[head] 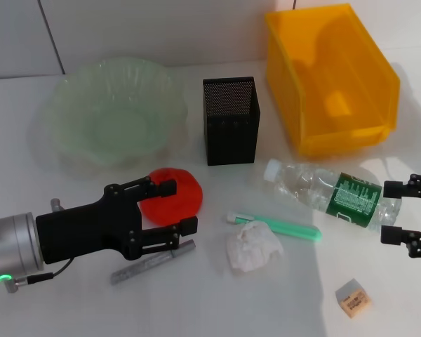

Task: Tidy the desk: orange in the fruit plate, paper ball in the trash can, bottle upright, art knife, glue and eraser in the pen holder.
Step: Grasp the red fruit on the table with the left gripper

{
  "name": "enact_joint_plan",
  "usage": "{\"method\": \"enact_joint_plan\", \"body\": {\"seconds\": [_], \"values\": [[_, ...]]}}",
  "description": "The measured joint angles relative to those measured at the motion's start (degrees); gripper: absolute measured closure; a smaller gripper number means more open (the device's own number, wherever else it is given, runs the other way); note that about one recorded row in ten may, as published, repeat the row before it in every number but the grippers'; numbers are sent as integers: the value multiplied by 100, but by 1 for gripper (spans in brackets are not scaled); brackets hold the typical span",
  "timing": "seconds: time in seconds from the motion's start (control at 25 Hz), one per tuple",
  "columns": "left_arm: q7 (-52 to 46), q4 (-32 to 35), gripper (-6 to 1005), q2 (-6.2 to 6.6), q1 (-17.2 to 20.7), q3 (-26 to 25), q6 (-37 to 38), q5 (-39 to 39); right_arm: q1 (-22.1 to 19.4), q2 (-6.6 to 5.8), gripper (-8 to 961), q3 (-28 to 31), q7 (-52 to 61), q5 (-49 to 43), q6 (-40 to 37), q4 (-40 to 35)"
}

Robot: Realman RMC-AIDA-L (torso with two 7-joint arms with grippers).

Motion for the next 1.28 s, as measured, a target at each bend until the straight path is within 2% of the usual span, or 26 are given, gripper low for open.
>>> {"method": "enact_joint_plan", "body": {"seconds": [0.36,0.48,0.64,0.76,0.84,0.96,1.04,1.28], "values": [[10,-11,224,-3,-38,-3,-122,-63,-18,3,161,0,-11,0,39,14],[34,-11,228,-3,-63,12,-370,-122,-28,10,162,0,-65,0,48,36],[503,-289,232,-3,-147,529,-1405,-760,-37,17,164,0,-78,0,60,46],[503,-289,235,-3,-147,529,-1405,-760,-46,39,165,0,-79,0,60,41],[883,-452,237,-3,-157,891,-2009,-1224,-56,47,166,0,-79,0,60,32],[893,-453,240,-3,-163,964,-2127,-1243,-62,52,167,0,-79,0,60,30],[891,-457,242,-3,-199,1195,-2501,-1250,-61,52,168,0,-79,0,63,35],[898,-431,249,-3,-210,1238,-2532,-1266,-48,63,170,0,-79,-3,117,47]]}}
